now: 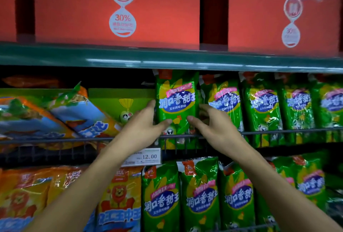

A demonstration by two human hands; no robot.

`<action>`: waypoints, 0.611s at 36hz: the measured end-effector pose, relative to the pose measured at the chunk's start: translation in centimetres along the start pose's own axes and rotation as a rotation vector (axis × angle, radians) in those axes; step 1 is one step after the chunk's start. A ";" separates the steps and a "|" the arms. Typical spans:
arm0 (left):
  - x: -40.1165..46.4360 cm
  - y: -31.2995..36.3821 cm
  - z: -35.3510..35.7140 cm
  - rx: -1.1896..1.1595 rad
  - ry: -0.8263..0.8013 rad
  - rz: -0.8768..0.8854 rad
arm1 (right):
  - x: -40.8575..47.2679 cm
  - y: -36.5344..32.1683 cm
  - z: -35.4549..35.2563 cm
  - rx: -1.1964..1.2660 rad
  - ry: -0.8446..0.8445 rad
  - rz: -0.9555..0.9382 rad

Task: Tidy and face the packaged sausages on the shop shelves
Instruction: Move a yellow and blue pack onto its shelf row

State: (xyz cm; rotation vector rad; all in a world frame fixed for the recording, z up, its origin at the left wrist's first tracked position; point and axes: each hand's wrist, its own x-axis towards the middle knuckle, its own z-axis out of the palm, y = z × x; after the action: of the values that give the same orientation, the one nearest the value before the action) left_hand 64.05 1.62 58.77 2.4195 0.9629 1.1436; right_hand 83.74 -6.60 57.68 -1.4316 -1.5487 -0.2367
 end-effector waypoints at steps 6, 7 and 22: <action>-0.2 2.0 1.1 0.026 0.097 0.041 | -0.5 0.7 -1.0 0.024 0.141 -0.035; -0.1 2.0 1.2 0.018 0.113 0.056 | -0.6 0.7 -1.1 0.022 0.161 -0.039; 0.7 1.0 1.2 0.210 0.000 0.053 | -0.8 2.1 -0.7 -0.043 0.138 -0.092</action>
State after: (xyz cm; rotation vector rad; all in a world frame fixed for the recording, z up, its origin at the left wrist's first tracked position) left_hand 65.74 1.43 58.93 2.6240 1.0735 1.1100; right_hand 85.75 -6.96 56.49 -1.3496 -1.5056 -0.4167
